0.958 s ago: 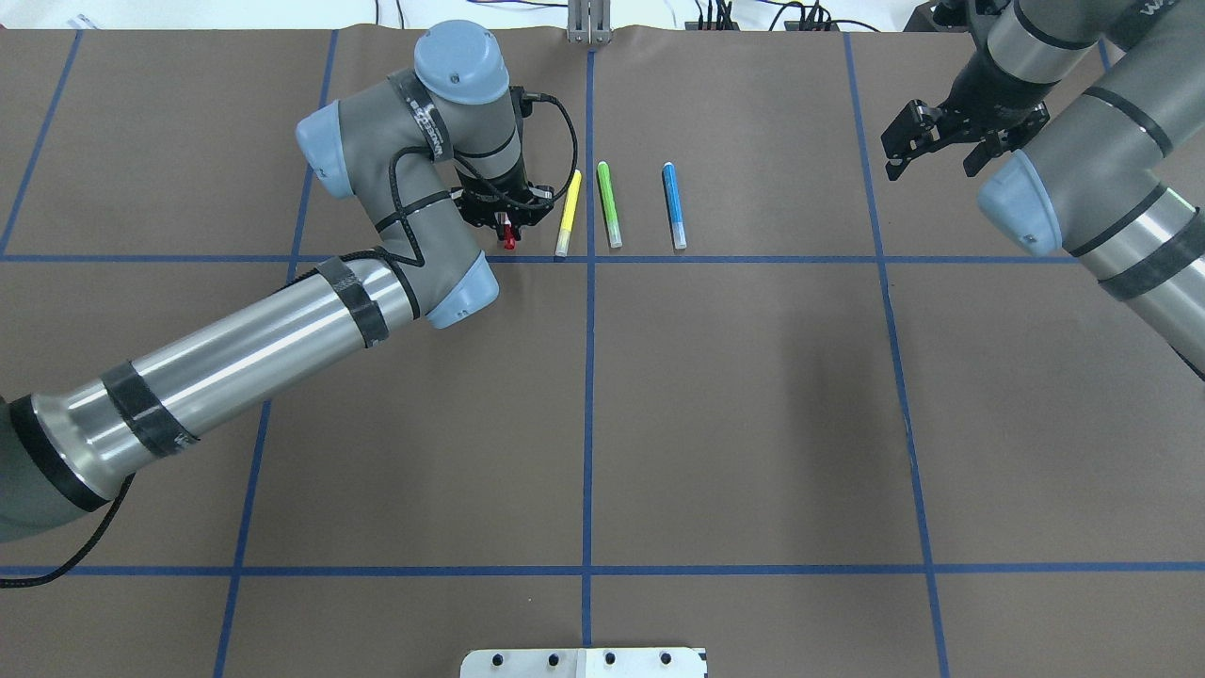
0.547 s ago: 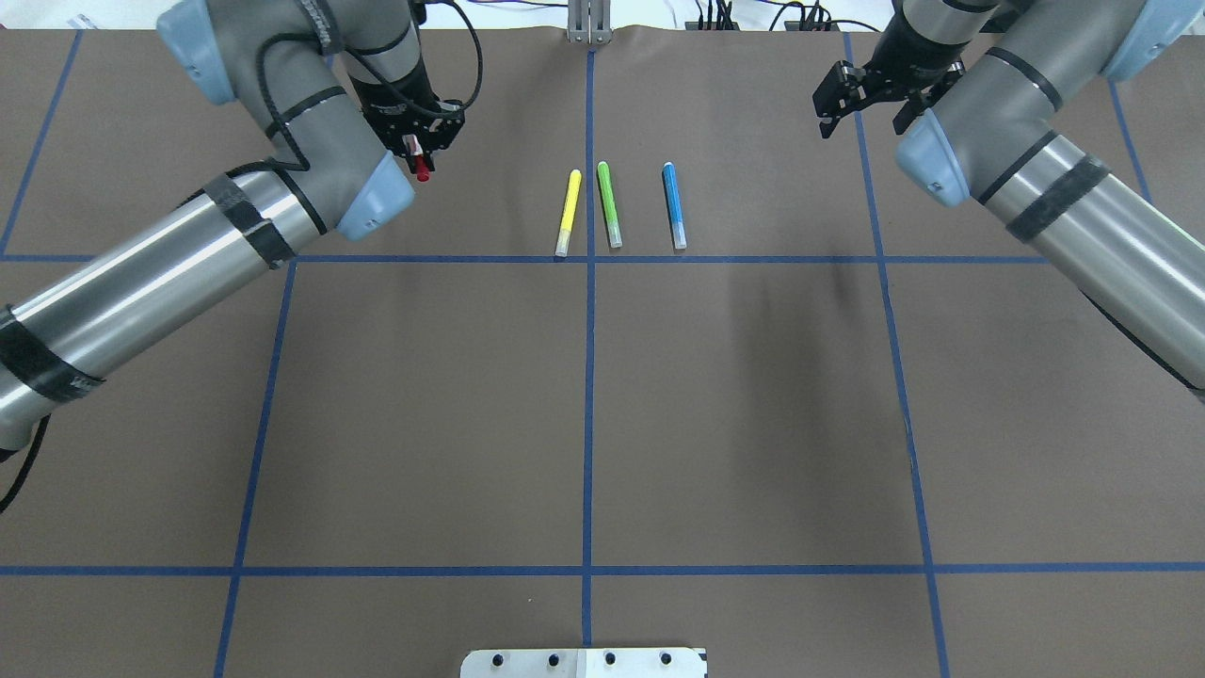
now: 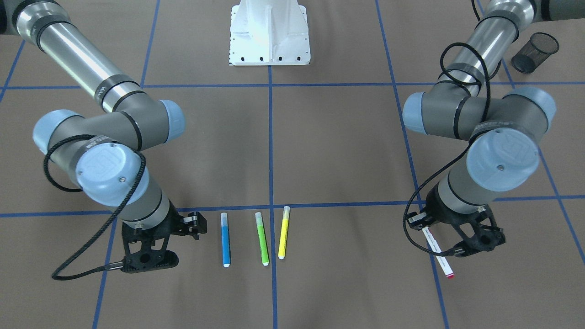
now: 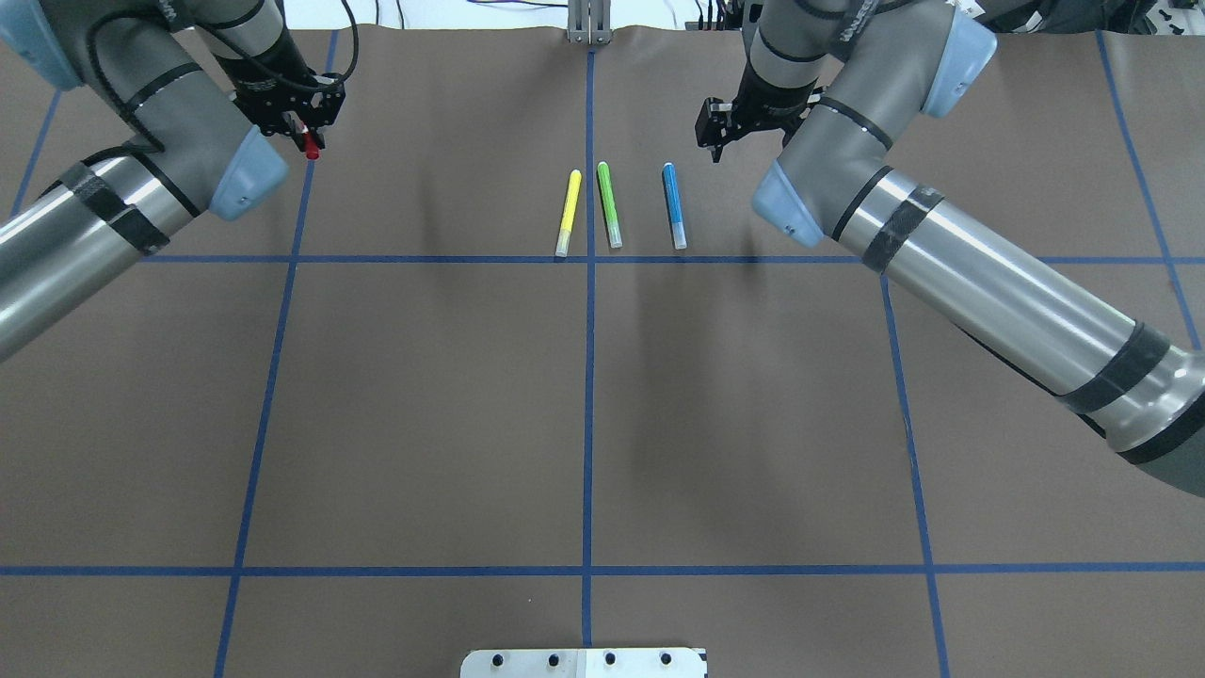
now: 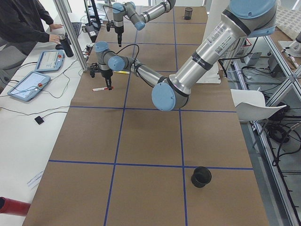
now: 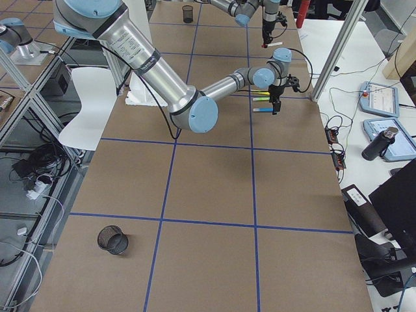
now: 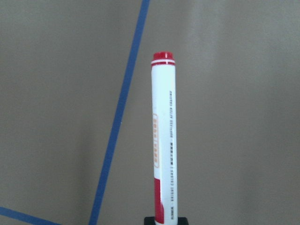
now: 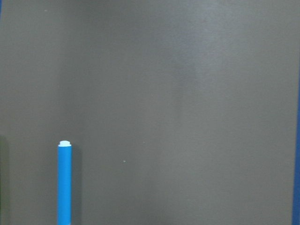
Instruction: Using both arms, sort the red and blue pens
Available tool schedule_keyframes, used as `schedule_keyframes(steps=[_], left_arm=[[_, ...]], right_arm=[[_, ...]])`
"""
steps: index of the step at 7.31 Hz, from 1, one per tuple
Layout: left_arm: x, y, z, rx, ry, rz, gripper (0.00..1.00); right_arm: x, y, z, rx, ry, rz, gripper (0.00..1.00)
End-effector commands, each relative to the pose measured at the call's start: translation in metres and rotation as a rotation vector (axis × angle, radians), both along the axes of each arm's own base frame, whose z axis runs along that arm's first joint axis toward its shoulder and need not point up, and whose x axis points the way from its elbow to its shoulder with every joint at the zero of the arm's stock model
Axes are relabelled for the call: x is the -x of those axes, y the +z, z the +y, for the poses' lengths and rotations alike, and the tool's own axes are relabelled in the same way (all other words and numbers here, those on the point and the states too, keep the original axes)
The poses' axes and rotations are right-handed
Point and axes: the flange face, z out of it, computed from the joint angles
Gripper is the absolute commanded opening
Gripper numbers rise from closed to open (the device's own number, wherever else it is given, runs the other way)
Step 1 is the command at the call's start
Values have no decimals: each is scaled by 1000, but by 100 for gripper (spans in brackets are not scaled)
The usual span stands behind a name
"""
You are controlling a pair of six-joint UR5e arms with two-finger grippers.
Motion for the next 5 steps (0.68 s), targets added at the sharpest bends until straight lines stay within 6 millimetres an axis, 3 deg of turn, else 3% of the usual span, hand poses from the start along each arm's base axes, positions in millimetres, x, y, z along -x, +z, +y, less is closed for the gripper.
schedule_keyframes(steps=[1,5], left_arm=[[23,13,12,-27,8,0,0],[24,9,14,-28,9,0,0]], right_arm=[[63,3,17,12,26,-10,96],[90,5,31,42,28,-14,92]])
